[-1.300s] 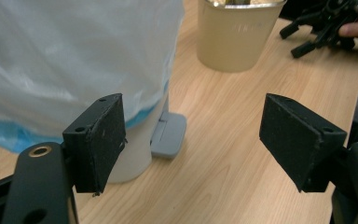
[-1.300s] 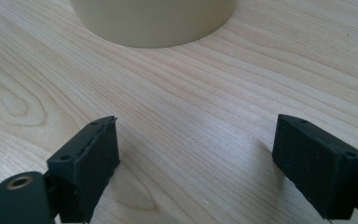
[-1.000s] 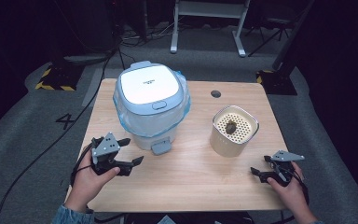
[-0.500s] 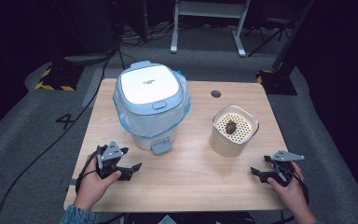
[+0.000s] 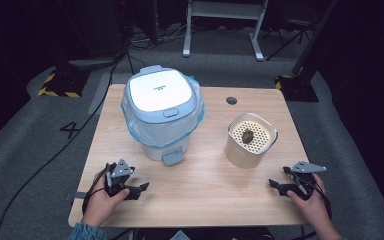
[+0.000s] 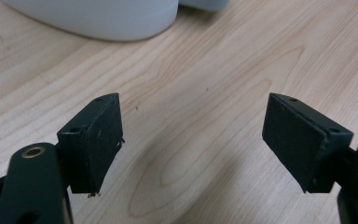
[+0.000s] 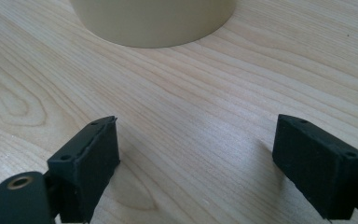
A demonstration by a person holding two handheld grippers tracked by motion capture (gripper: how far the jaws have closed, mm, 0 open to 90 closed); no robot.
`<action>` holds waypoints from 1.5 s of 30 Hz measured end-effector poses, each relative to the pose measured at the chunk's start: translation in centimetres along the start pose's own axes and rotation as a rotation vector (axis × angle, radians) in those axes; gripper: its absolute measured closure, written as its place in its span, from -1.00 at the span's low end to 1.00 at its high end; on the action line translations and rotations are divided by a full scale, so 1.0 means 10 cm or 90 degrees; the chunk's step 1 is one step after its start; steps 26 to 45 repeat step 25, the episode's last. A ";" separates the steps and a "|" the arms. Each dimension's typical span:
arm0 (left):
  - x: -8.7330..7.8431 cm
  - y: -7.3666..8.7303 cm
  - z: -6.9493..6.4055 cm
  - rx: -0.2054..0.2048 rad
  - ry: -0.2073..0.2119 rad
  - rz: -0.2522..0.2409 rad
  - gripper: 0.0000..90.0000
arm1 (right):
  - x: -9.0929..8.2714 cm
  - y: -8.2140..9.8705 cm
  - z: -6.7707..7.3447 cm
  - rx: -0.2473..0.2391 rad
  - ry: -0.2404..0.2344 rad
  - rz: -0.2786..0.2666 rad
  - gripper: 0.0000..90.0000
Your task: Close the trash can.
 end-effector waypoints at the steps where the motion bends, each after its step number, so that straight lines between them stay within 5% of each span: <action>1: 0.01 0.02 0.00 0.000 -0.003 0.007 -0.53 | 0.00 0.00 0.00 0.000 0.000 0.000 -0.68; 7: 0.08 0.09 0.00 0.010 -0.011 0.041 -0.52 | 0.00 0.00 0.00 0.000 0.000 0.000 -0.68; 12: 0.12 0.11 0.01 0.023 -0.004 0.018 -0.66 | 0.00 0.00 0.00 0.000 0.000 0.000 -0.68; 20: 0.15 0.10 0.02 0.011 -0.014 0.024 -0.81 | 0.00 0.00 0.00 0.000 0.000 0.000 -0.68; 45: 0.15 0.10 0.02 0.009 -0.016 0.024 -0.81 | 0.00 0.00 0.00 0.000 0.000 0.000 -0.68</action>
Point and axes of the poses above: each handheld gripper's, and its own axes: x roughly forward along the jaws, y roughly out of its underside, z roughly to its left, the point moved 3 cm from there along x, roughly forward along the jaws, and after that the axes turned 2 degrees about y, right-handed, at the moved point
